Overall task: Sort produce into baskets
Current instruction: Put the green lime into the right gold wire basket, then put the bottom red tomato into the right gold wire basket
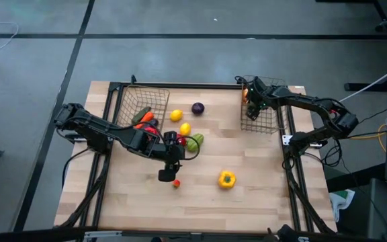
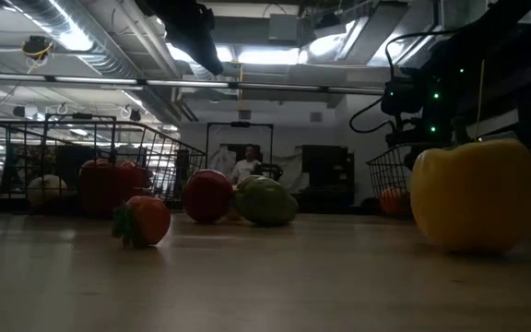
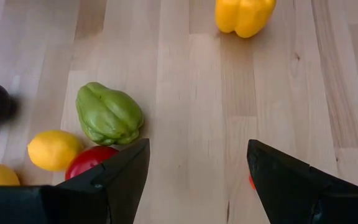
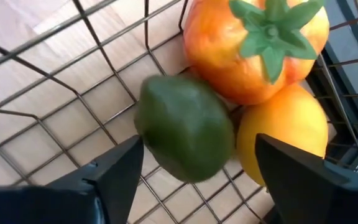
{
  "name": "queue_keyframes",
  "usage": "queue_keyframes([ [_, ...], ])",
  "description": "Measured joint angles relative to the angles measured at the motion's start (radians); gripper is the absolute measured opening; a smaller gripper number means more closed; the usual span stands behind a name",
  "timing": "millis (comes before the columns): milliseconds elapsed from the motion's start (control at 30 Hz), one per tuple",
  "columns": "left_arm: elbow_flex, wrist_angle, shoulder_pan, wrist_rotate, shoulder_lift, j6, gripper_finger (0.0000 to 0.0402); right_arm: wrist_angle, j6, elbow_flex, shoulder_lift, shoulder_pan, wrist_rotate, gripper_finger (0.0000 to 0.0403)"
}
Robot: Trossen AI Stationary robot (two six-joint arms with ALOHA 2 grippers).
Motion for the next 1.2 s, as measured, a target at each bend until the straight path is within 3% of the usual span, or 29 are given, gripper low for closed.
queue_keyframes([
  [800, 0.0, 0.006, 0.0, -0.008, 0.0, -0.005, 0.0266, -0.017, -0.034, 0.0, -0.001, 0.0, 0.0, 0.0315],
  [1200, 0.0, 0.098, 0.027, -0.064, 0.0, -0.011, 0.0266, -0.042, -0.088, 0.0, -0.123, 0.0, 0.028, 0.0315],
])
